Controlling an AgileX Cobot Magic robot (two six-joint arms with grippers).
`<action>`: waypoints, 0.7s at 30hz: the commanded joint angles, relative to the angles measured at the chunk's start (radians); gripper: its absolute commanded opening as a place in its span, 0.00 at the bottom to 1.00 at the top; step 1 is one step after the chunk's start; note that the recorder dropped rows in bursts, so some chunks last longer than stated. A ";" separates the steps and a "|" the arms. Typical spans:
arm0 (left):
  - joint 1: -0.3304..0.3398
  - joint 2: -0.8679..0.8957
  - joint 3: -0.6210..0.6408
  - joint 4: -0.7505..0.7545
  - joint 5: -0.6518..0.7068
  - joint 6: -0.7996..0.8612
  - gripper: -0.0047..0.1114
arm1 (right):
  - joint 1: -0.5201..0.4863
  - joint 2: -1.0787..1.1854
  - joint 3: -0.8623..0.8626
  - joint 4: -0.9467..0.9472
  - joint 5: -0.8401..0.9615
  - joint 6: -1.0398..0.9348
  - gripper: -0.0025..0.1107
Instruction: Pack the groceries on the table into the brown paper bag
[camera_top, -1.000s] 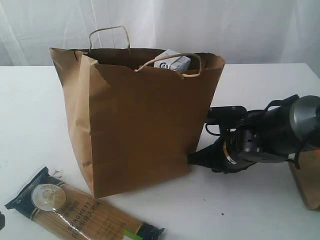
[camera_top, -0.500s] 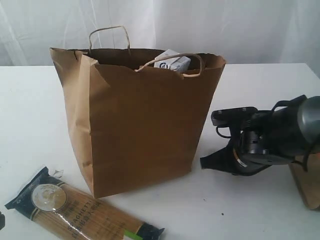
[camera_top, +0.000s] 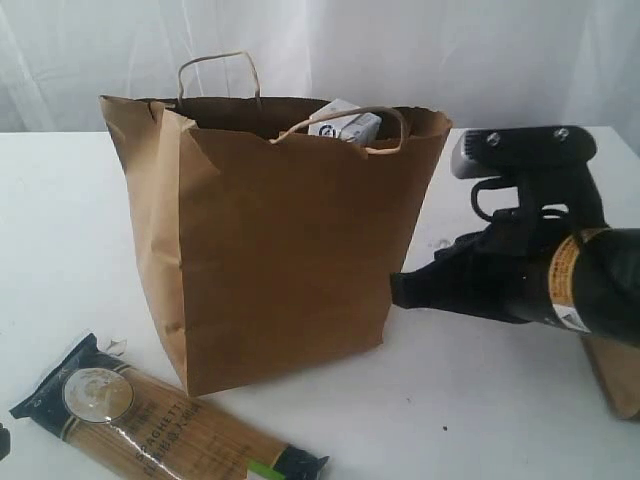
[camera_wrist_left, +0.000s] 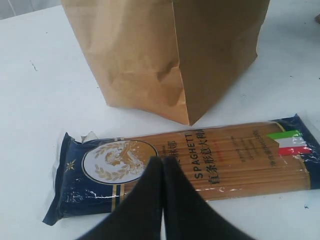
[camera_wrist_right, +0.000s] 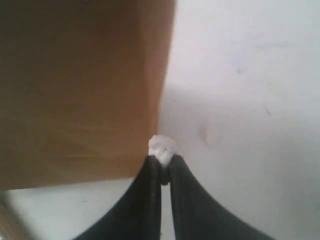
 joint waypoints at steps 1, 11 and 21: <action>-0.003 -0.008 0.004 -0.006 0.000 -0.005 0.04 | 0.093 -0.146 0.006 0.013 -0.041 -0.038 0.02; -0.003 -0.008 0.004 -0.006 0.000 -0.005 0.04 | 0.318 -0.191 -0.120 0.047 -0.032 -0.197 0.02; -0.003 -0.008 0.004 -0.006 0.000 -0.005 0.04 | 0.460 -0.191 -0.257 0.112 0.084 -0.312 0.02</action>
